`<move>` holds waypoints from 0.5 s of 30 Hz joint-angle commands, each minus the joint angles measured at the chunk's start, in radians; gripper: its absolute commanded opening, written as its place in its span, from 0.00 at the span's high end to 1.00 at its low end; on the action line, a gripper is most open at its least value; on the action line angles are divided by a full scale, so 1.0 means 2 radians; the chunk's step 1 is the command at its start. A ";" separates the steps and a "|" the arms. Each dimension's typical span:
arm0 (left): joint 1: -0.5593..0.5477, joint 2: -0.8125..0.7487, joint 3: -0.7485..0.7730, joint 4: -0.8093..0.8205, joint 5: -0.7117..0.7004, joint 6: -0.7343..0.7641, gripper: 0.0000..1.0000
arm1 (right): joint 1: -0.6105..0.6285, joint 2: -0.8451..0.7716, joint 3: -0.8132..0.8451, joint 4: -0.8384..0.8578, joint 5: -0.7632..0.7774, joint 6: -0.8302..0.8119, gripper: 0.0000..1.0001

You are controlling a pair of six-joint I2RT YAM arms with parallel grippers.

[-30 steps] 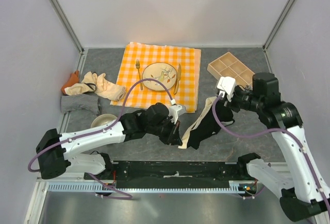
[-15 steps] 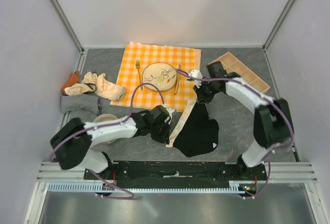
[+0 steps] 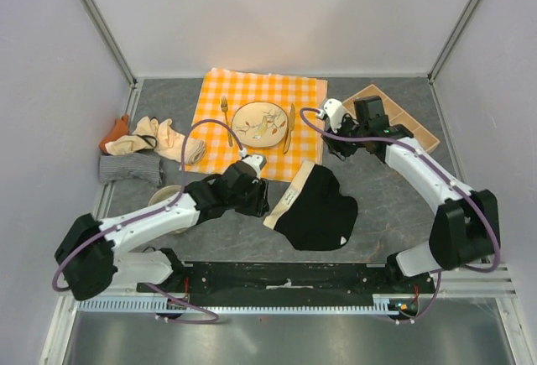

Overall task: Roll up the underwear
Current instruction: Flatten out the underwear at the center of the board.

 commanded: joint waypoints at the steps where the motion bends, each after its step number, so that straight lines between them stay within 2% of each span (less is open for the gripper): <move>1: 0.001 -0.085 -0.023 -0.005 -0.008 0.034 0.40 | -0.002 -0.053 -0.059 -0.062 -0.133 -0.102 0.46; 2: 0.000 -0.109 -0.034 0.003 -0.004 0.034 0.38 | 0.001 -0.065 -0.069 -0.081 -0.189 -0.123 0.49; 3: 0.001 -0.118 -0.040 0.010 0.001 0.031 0.36 | 0.006 -0.069 -0.086 -0.101 -0.212 -0.155 0.52; 4: 0.002 -0.127 -0.047 0.019 0.018 0.027 0.36 | 0.020 -0.076 -0.096 -0.134 -0.222 -0.203 0.56; 5: 0.002 -0.139 -0.061 0.044 0.021 0.025 0.37 | 0.027 -0.080 -0.108 -0.137 -0.222 -0.213 0.58; 7: 0.002 -0.143 -0.074 0.067 0.061 0.014 0.38 | 0.046 -0.082 -0.136 -0.122 -0.212 -0.214 0.61; 11: 0.003 -0.121 -0.097 0.111 0.090 -0.002 0.41 | 0.069 -0.061 -0.149 -0.109 -0.175 -0.224 0.66; 15: 0.002 -0.065 -0.095 0.146 0.122 -0.009 0.44 | 0.090 -0.036 -0.170 -0.112 -0.119 -0.255 0.76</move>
